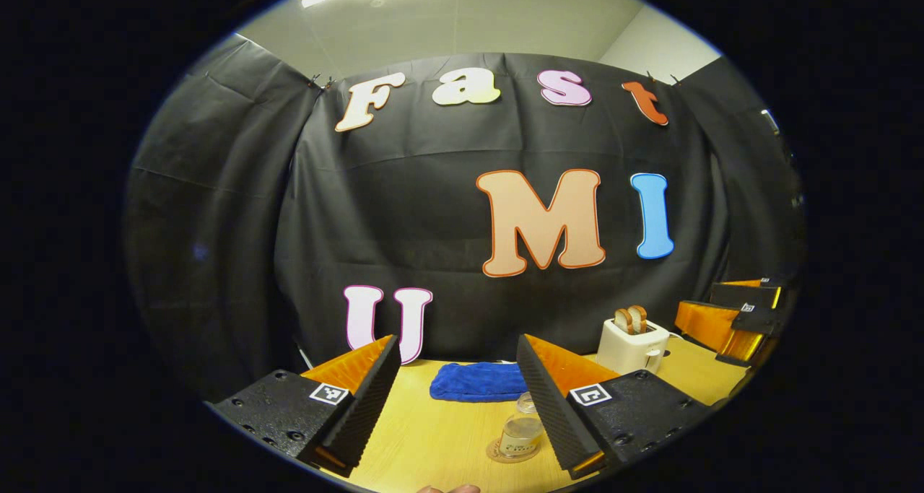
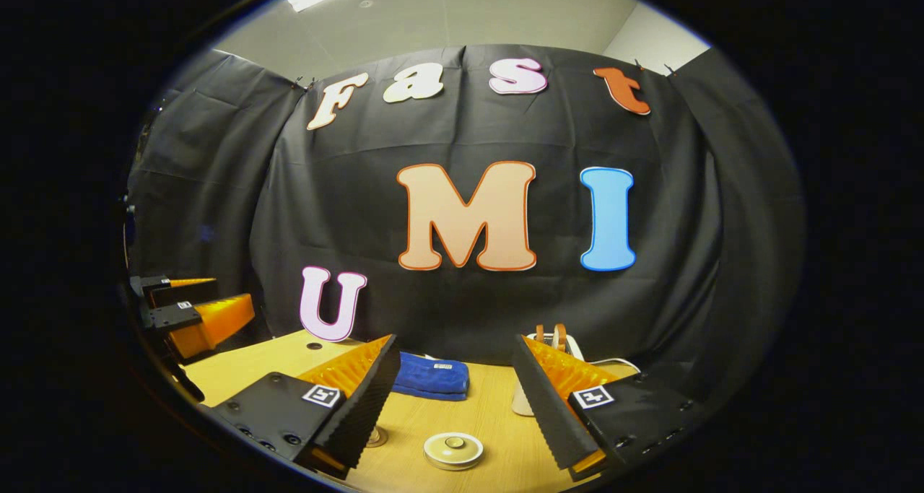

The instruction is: Open the teacup lid with one hand, grasp the water bottle and pour water into the teacup with the other hand; after pouring, place the water bottle on the coaster and then close the teacup lid.

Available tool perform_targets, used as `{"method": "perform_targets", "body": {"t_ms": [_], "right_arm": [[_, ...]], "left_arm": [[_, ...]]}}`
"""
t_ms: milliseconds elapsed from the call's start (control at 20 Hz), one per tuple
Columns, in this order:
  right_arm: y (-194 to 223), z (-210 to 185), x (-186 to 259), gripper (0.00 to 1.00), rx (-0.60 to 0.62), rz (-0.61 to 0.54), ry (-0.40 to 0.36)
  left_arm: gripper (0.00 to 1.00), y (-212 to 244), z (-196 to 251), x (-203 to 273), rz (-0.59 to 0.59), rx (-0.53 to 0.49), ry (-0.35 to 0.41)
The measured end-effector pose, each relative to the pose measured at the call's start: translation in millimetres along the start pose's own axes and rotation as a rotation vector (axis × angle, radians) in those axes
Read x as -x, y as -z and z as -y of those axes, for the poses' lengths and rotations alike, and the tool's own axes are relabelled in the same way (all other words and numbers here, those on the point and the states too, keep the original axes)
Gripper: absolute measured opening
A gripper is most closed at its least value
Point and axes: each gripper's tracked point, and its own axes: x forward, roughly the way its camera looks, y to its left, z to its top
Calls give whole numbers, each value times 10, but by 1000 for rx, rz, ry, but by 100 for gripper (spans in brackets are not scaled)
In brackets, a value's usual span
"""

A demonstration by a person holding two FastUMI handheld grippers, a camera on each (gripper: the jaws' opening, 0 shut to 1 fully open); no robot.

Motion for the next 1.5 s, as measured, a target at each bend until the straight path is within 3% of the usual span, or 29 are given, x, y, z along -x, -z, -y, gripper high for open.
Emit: {"method": "perform_targets", "body": {"t_ms": [200,250,750,900,950,1150,1200,1350,1500], "right_arm": [[376,26,-152,95,43,-50,3],[494,44,-189,100,52,-73,8],[1660,175,-509,100,38,-343,-3],[1930,162,-537,96,62,-399,-14],[2009,147,-543,100,70,-413,-20],[2269,95,-574,98,92,-469,-48],[2298,86,-583,96,94,-476,-52],[2427,64,-577,65,107,-507,-59],[2571,24,-563,64,117,-550,-78]], "left_arm": [[92,-27,-127,91,7,-20,-30],[95,-29,-161,112,5,-20,-38],[92,34,-447,255,-25,-44,-127],[94,58,-489,280,-35,-52,-143],[92,56,-504,286,-37,-53,-148],[95,94,-571,325,-49,-58,-166],[96,95,-589,336,-51,-60,-172],[95,102,-613,346,-57,-60,-181],[96,123,-607,345,-61,-63,-181]]}}
